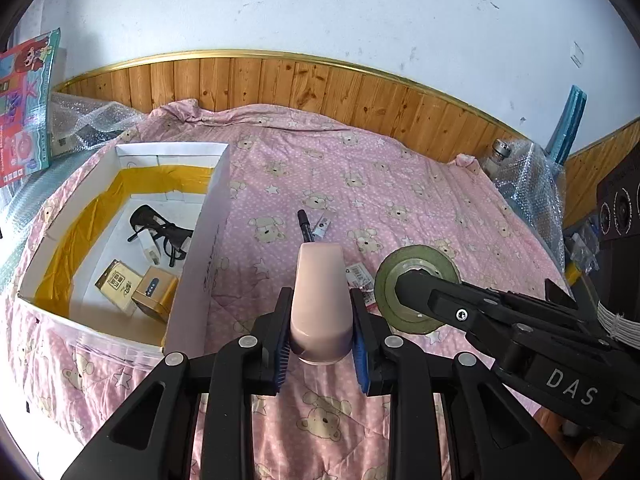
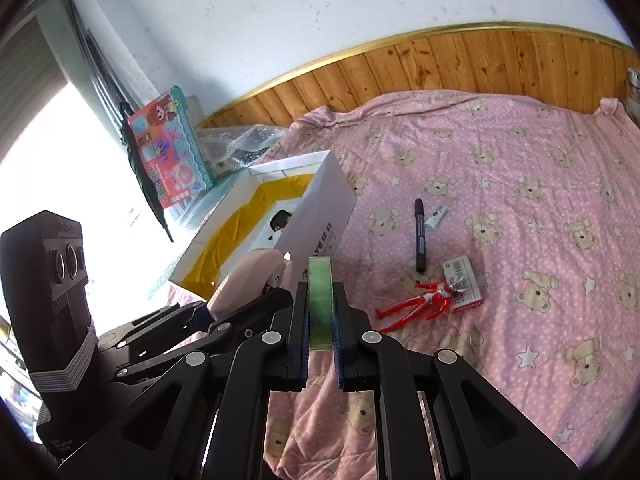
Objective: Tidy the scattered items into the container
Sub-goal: 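Carry the pink eraser and green tape over the white box with both tools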
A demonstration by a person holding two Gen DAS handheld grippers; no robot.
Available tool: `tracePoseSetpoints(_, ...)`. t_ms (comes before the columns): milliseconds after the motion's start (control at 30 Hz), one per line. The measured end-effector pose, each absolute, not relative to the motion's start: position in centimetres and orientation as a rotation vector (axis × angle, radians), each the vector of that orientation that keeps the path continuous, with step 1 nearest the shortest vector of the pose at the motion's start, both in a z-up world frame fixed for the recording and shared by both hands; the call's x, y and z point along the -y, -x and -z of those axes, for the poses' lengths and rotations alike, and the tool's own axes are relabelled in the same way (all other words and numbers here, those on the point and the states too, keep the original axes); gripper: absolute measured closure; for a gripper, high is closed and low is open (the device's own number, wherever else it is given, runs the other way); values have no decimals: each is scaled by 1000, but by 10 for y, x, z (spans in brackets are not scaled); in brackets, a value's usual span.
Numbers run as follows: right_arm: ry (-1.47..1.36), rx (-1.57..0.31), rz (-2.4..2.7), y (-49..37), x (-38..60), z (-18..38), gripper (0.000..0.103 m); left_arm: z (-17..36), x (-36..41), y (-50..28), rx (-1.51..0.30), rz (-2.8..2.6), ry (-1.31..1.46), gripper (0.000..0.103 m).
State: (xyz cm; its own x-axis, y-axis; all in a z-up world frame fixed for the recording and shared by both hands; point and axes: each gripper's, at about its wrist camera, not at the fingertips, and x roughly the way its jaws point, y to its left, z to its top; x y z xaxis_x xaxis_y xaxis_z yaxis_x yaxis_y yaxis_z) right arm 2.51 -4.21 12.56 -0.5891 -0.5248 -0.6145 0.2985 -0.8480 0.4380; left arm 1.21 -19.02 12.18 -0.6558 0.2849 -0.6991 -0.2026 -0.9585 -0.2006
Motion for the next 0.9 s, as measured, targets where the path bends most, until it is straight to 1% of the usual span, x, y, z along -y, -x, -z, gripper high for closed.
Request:
tracePoseSetpoints(400,-1013,320,2403,-34,77,-150,92,-140,226,-26,222,-2683,1075,76)
tracePoseSetpoints(900,-995,226,2354,-31,131,-162,92,-148,278,-35,339,-2729,1049,76)
